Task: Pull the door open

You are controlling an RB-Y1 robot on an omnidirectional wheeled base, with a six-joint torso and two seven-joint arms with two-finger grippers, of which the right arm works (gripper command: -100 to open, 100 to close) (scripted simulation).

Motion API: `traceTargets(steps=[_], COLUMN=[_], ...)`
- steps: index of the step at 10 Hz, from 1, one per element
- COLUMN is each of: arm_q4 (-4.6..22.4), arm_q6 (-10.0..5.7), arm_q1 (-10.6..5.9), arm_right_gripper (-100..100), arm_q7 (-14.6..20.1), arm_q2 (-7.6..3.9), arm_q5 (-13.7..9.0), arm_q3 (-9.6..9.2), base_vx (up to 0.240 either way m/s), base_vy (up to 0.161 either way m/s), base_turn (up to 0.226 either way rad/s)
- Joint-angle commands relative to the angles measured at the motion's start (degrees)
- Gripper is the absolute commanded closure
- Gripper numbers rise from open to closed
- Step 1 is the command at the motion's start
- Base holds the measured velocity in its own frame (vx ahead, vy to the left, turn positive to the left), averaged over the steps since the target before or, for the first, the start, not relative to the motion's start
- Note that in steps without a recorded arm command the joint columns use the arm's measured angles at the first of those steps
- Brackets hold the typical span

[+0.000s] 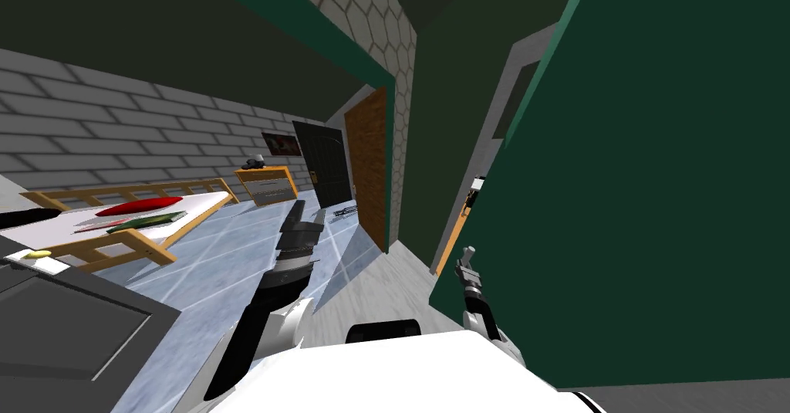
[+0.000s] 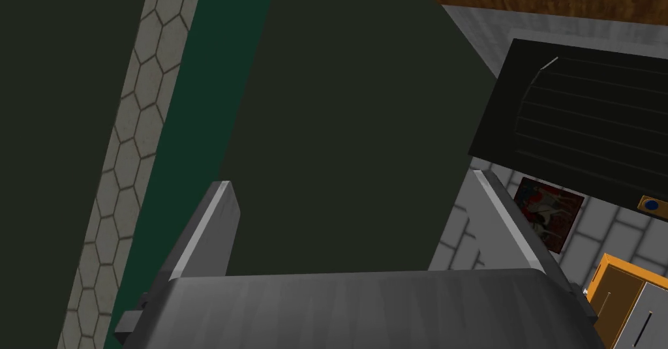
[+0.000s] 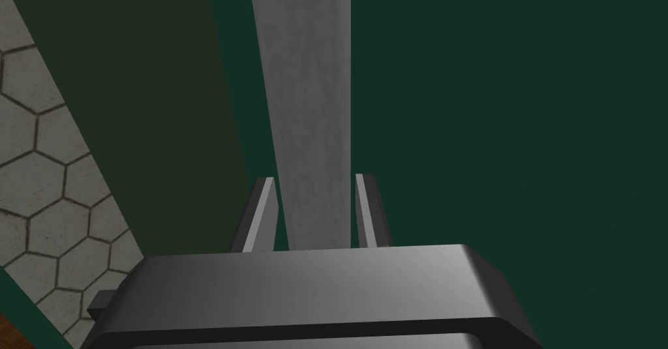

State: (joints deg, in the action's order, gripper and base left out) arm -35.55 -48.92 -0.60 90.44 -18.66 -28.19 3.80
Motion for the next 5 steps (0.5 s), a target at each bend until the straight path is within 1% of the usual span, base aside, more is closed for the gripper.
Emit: traceTargets(steps=[1,2,3,4,5], arm_q4=[-0.2,0.0,-0.3,-0.5,-0.7], arm_q6=[-0.12,-0.15,-0.18,-0.23,-0.29], arm_q1=[0.14,0.01,0.25,0.36,0.48], arm_right_gripper=[100,100,100,100,100], arm_q7=[0.8,0.5,1.3,1.6,2.0], arm_q2=[-0.16,-0.07,-0.15,-0.29,-0.44], arm_q5=[0.7,0.4,1.1,1.5,1.8], arm_q3=[-1.03,-0.7,-1.83,-2.33,-2.9], base_vx=[-0.232,-0.101,-0.147,-0.204,-0.256], base_vy=[-0.019,-0.002,-0.01,-0.011,-0.017], base_turn=[0.072,0.038,0.054,0.063,0.058])
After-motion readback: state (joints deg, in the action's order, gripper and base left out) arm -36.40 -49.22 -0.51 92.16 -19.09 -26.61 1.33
